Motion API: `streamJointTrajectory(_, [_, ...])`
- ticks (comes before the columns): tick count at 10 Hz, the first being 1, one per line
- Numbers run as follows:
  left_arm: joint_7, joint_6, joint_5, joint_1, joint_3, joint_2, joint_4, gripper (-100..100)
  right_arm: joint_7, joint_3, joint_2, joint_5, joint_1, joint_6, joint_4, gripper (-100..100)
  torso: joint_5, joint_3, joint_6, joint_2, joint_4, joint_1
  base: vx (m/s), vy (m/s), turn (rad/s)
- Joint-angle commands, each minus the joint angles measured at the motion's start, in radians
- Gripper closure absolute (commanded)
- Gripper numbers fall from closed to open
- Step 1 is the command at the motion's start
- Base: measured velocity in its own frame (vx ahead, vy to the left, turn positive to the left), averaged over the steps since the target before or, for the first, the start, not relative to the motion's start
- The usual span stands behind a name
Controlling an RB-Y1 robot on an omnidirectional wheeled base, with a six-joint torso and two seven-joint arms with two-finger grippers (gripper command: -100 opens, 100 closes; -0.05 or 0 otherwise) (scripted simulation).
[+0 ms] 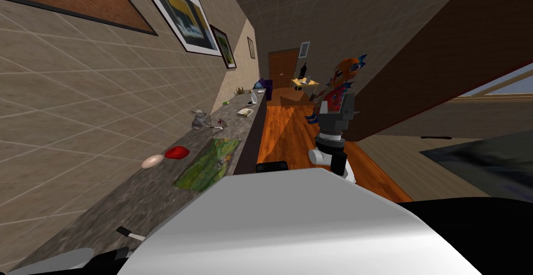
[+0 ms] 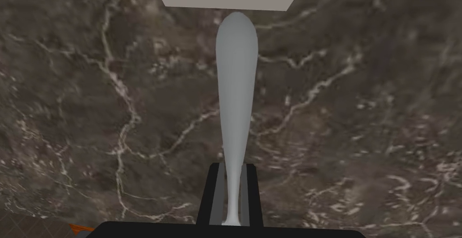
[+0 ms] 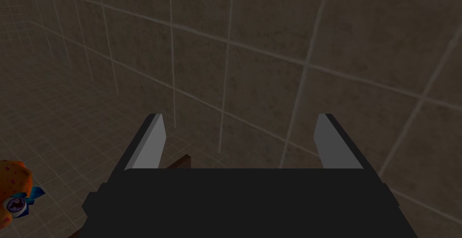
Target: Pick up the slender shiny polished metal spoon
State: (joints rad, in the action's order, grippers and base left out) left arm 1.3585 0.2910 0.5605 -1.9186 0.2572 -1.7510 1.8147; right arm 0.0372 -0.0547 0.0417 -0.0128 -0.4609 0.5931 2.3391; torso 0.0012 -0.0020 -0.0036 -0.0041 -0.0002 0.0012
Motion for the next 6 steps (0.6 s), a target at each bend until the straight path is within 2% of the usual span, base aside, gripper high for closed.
streamJointTrajectory(1, [0.018, 0.023, 0.004, -0.011, 0.009, 0.031, -0.010, 100, 0.000, 0.000, 0.000, 0.000, 0.000, 0.000, 0.000, 0, 0.000, 0.000, 0.000, 0.000, 0.000, 0.000, 0.021, -0.009, -0.038])
streamJointTrajectory(4, [0.047, 0.063, 0.017, -0.049, 0.040, 0.097, -0.025, 100, 0.000, 0.000, 0.000, 0.000, 0.000, 0.000, 0.000, 0, 0.000, 0.000, 0.001, 0.000, 0.000, 0.000, 0.026, -0.012, -0.076])
streamJointTrajectory(5, [0.040, 0.053, 0.013, -0.037, 0.029, 0.082, -0.022, 100, 0.000, 0.000, 0.000, 0.000, 0.000, 0.000, 0.000, 0, 0.000, 0.000, 0.001, 0.000, 0.000, 0.000, 0.014, -0.005, -0.005])
streamJointTrajectory(6, [0.042, 0.054, 0.013, -0.038, 0.030, 0.084, -0.022, 0, 0.000, 0.000, 0.000, 0.000, 0.000, 0.000, 0.000, 0, 0.000, 0.000, 0.001, 0.001, 0.000, 0.000, 0.000, 0.000, 0.000])
